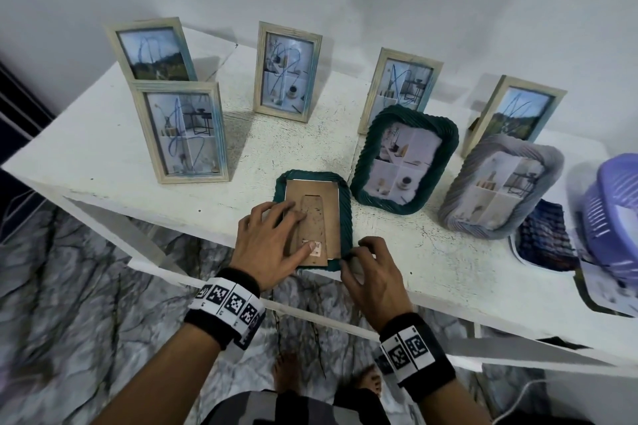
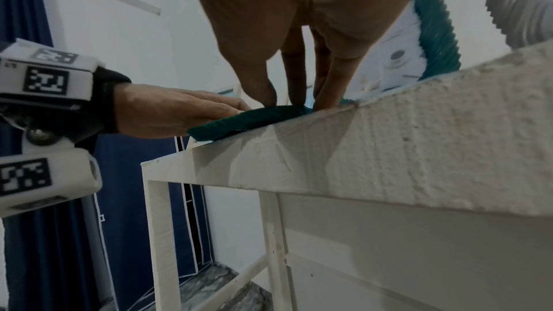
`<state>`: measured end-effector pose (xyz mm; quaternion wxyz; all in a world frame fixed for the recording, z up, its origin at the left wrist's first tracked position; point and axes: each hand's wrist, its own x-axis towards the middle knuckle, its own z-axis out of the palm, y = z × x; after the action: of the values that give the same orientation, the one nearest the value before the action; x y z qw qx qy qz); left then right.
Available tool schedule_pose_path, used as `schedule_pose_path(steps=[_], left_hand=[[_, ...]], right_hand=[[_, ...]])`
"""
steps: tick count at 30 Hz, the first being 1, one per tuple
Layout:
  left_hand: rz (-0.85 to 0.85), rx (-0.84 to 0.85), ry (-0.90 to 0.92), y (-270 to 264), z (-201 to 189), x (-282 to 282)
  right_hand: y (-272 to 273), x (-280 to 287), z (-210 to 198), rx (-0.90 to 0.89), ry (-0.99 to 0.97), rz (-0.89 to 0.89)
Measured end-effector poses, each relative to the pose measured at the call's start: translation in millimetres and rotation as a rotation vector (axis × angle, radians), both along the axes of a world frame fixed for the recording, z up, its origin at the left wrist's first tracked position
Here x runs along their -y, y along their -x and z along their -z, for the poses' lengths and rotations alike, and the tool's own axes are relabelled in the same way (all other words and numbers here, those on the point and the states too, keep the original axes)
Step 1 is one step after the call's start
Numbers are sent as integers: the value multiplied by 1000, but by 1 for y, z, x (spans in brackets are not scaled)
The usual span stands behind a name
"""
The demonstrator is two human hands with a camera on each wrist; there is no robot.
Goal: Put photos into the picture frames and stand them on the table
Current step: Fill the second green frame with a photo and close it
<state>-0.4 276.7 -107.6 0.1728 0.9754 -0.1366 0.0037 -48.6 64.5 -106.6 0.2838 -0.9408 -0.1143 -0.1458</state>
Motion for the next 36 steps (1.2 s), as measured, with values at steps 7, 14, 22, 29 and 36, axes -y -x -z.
schedule_pose_path(steps=[7, 14, 22, 29, 36], left_hand=[[6, 14, -18, 0, 1, 0], [-5, 31, -7, 0, 3, 0], [-16, 31, 2, -1, 4, 1], [-18, 40, 36, 0, 5, 1], [-17, -1, 34, 1, 4, 0]], right_hand=[[7, -21, 1, -40, -14, 185], [4, -32, 2, -180, -129, 357], [0, -27, 6, -288, -355, 354], [7, -22, 11, -154, -344, 300], [10, -26, 10, -84, -271, 270]])
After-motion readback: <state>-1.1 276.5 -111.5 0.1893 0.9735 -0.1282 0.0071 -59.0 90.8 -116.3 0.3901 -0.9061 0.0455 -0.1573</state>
